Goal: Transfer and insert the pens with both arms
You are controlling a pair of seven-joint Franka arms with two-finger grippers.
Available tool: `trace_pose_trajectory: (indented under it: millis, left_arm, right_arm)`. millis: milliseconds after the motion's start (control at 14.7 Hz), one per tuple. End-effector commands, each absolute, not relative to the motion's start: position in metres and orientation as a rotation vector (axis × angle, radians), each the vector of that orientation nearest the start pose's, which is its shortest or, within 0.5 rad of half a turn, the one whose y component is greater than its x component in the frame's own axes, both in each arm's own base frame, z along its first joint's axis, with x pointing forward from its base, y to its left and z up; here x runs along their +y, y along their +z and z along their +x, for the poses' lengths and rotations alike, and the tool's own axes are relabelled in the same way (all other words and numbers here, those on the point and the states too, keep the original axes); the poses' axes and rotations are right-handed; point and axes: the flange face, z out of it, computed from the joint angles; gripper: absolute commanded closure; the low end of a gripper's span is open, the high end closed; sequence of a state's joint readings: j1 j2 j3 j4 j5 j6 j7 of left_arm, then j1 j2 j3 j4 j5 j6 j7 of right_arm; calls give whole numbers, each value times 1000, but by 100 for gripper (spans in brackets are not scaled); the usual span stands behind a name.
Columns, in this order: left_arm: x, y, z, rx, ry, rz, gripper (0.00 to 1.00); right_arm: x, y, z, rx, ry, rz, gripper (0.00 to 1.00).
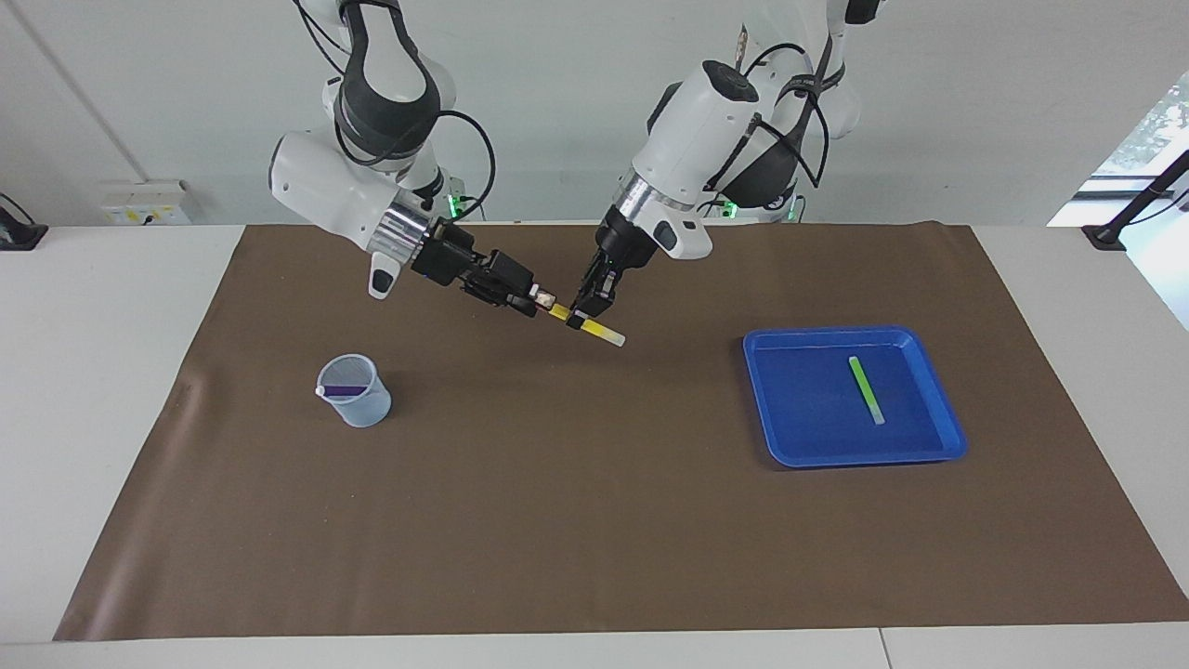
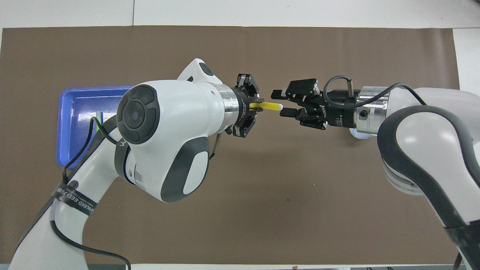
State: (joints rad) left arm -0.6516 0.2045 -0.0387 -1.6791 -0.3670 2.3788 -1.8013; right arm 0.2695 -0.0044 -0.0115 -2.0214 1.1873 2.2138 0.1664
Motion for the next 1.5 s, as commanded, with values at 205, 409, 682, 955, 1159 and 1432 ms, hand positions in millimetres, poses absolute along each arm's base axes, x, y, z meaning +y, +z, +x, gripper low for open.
trace_pose_trajectory:
  millis: [205,409,682,955,1159,1432]
  left_arm:
    - [-428,531,514,1598,-206,1982,100]
    - [-428,530,514,1597,-205,1986,100]
    - [-429,528,512,1597,-209,1996,100]
    - [-429,527,511,1598,-212,2002,100]
    - [-428,526,511,1586,-208,2017,100]
    - [-415,531,518,1471,-139,2112,0]
  right_arm:
    - [177,490,545,610,32,-2022,49]
    - [177,490,546,611,29,-2022,49]
    - [177,490,547,616,29,-2021,90]
    - [177,490,547,622,37,-2008,100]
    - [176,490,547,625,37,-2007,100]
    - [174,494,550,609,27,-2014,100]
